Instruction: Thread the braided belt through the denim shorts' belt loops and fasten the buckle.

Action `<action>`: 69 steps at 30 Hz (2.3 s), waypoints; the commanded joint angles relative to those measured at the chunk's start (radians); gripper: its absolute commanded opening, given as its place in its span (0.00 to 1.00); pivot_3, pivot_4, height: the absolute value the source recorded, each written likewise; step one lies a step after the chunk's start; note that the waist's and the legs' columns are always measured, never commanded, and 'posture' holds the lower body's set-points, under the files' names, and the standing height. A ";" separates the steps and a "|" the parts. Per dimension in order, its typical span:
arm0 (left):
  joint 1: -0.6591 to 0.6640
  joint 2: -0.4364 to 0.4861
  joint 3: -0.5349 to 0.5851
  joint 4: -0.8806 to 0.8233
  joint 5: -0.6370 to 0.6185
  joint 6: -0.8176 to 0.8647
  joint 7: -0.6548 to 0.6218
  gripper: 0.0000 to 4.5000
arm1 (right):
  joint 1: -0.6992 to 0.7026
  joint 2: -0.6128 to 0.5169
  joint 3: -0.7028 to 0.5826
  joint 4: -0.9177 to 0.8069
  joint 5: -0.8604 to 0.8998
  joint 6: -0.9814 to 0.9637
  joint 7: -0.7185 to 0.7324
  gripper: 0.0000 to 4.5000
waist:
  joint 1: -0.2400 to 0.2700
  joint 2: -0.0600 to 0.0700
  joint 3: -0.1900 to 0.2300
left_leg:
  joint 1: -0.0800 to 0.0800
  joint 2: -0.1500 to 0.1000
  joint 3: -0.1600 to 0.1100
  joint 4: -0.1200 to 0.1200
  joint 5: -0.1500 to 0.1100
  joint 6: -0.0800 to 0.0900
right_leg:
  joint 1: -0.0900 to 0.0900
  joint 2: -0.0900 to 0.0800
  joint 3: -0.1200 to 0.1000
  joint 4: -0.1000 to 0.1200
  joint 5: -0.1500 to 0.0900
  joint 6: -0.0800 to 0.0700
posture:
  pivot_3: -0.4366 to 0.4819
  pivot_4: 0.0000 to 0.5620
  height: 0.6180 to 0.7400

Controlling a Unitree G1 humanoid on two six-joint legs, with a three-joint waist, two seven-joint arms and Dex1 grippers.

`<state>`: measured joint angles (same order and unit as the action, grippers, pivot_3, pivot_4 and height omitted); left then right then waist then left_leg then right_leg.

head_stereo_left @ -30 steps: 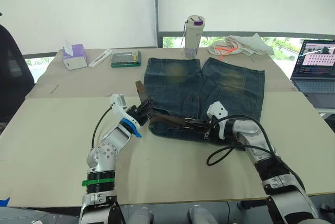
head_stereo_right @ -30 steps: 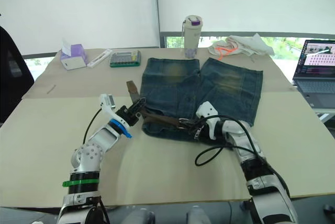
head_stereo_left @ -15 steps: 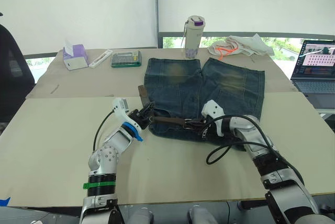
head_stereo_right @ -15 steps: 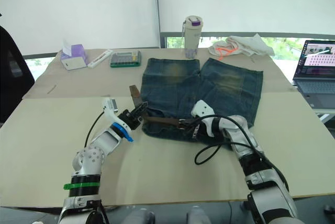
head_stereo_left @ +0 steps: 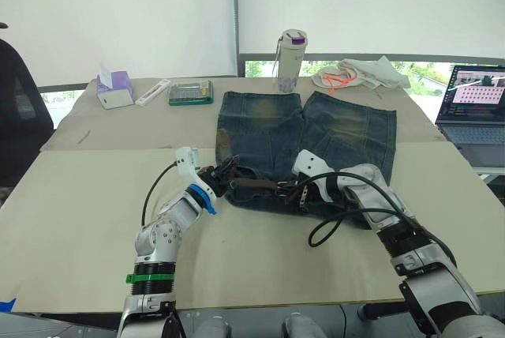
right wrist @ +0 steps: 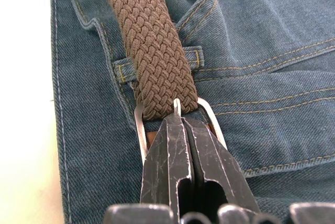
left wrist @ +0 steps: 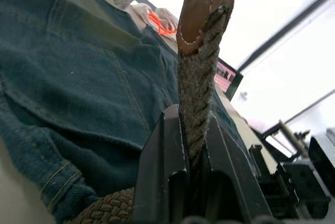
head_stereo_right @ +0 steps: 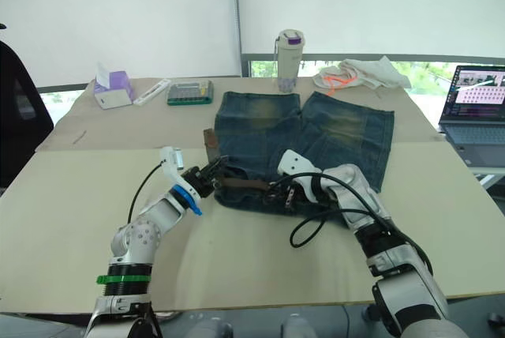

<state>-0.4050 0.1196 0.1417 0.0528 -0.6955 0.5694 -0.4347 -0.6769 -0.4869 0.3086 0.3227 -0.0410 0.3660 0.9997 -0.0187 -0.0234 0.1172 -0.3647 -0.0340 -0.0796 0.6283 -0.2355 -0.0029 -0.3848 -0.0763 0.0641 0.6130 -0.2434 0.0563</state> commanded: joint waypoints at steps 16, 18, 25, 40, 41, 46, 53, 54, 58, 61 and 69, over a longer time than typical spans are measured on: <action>-0.195 -0.045 -0.216 -0.192 -0.100 0.086 -0.333 0.00 | 0.087 0.061 0.091 0.077 -0.075 0.133 -0.051 0.01 | -0.027 -0.003 -0.005 | 0.004 0.002 0.000 -0.001 -0.001 0.000 | 0.002 0.001 0.000 0.001 -0.001 0.000 | 0.48 0.27 1.00; -0.179 -0.041 -0.218 -0.234 -0.183 0.158 -0.378 0.00 | 0.094 0.066 0.081 0.069 -0.068 0.145 -0.067 0.01 | -0.027 -0.003 -0.005 | 0.004 0.002 0.000 -0.001 -0.001 0.000 | 0.002 0.001 0.000 0.001 -0.001 0.000 | 0.48 0.27 1.00; -0.145 -0.016 -0.162 -0.287 -0.367 0.308 -0.413 0.00 | 0.131 0.077 0.033 0.032 -0.048 0.193 -0.103 0.01 | -0.028 -0.002 -0.005 | 0.004 0.003 0.000 -0.001 -0.001 0.000 | 0.001 0.002 0.001 0.002 -0.001 -0.001 | 0.48 0.27 1.00; -0.232 -0.072 -0.155 0.079 0.165 -0.137 -0.133 0.00 | 0.292 0.099 -0.271 -0.378 0.237 0.213 -0.160 0.01 | 0.006 -0.001 -0.003 | -0.003 0.000 0.000 0.000 -0.001 0.000 | -0.003 -0.001 0.001 -0.001 -0.001 0.000 | 0.48 0.27 1.00; -0.234 -0.071 -0.162 0.087 0.181 -0.153 -0.139 0.00 | 0.301 0.097 -0.299 -0.407 0.259 0.203 -0.168 0.01 | 0.006 0.000 -0.002 | -0.003 0.000 0.000 0.000 -0.001 0.000 | -0.004 -0.001 0.000 0.000 -0.001 0.000 | 0.48 0.27 1.00; -0.238 -0.083 -0.211 0.148 0.313 -0.268 -0.103 0.00 | 0.333 0.097 -0.456 -0.545 0.385 0.224 -0.239 0.07 | 0.010 0.002 0.003 | -0.004 -0.001 0.000 0.000 -0.001 0.000 | -0.004 -0.001 0.000 -0.001 -0.001 0.000 | 0.48 0.27 1.00; -0.233 -0.086 -0.305 0.233 0.540 -0.487 -0.027 0.00 | 0.279 0.197 -0.604 -0.717 0.567 0.426 -0.502 0.58 | 0.007 0.004 0.005 | -0.004 0.000 -0.001 0.000 -0.001 0.000 | -0.004 -0.001 0.000 0.000 -0.001 0.000 | 0.48 0.27 1.00; -0.237 -0.085 -0.325 0.253 0.590 -0.518 0.005 0.00 | 0.259 0.221 -0.611 -0.739 0.612 0.474 -0.538 0.65 | 0.007 0.004 0.005 | -0.004 0.000 0.000 0.000 -0.001 0.000 | -0.004 -0.001 0.000 0.000 -0.001 0.000 | 0.48 0.27 1.00; -0.247 -0.091 -0.379 0.311 0.722 -0.605 0.093 0.00 | 0.198 0.309 -0.622 -0.760 0.709 0.607 -0.687 0.65 | 0.006 0.005 0.006 | -0.004 0.000 -0.001 -0.001 -0.001 0.000 | -0.004 0.000 0.000 0.000 -0.001 0.000 | 0.48 0.27 1.00; -0.248 -0.101 -0.395 0.334 0.777 -0.650 0.138 0.00 | 0.166 0.362 -0.629 -0.741 0.746 0.653 -0.776 0.65 | 0.007 0.006 0.006 | -0.004 0.000 -0.001 -0.001 -0.001 0.000 | -0.004 -0.001 0.000 0.001 -0.001 0.000 | 0.48 0.27 1.00; -0.235 -0.108 -0.396 0.335 0.809 -0.701 0.149 0.00 | 0.149 0.381 -0.616 -0.702 0.766 0.681 -0.864 0.65 | 0.007 0.006 0.006 | -0.005 -0.001 0.000 0.000 -0.001 0.000 | -0.005 -0.001 0.000 0.001 -0.001 0.001 | 0.48 0.27 1.00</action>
<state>-0.6274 0.0180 -0.2513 0.4096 0.1143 -0.0970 -0.2799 -0.5048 -0.1054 -0.2939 -0.3684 0.6946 1.0434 0.1487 -0.0113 -0.0171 0.1237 -0.3697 -0.0349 -0.0799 0.6282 -0.2363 -0.0028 -0.3895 -0.0773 0.0640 0.6137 -0.2440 0.0570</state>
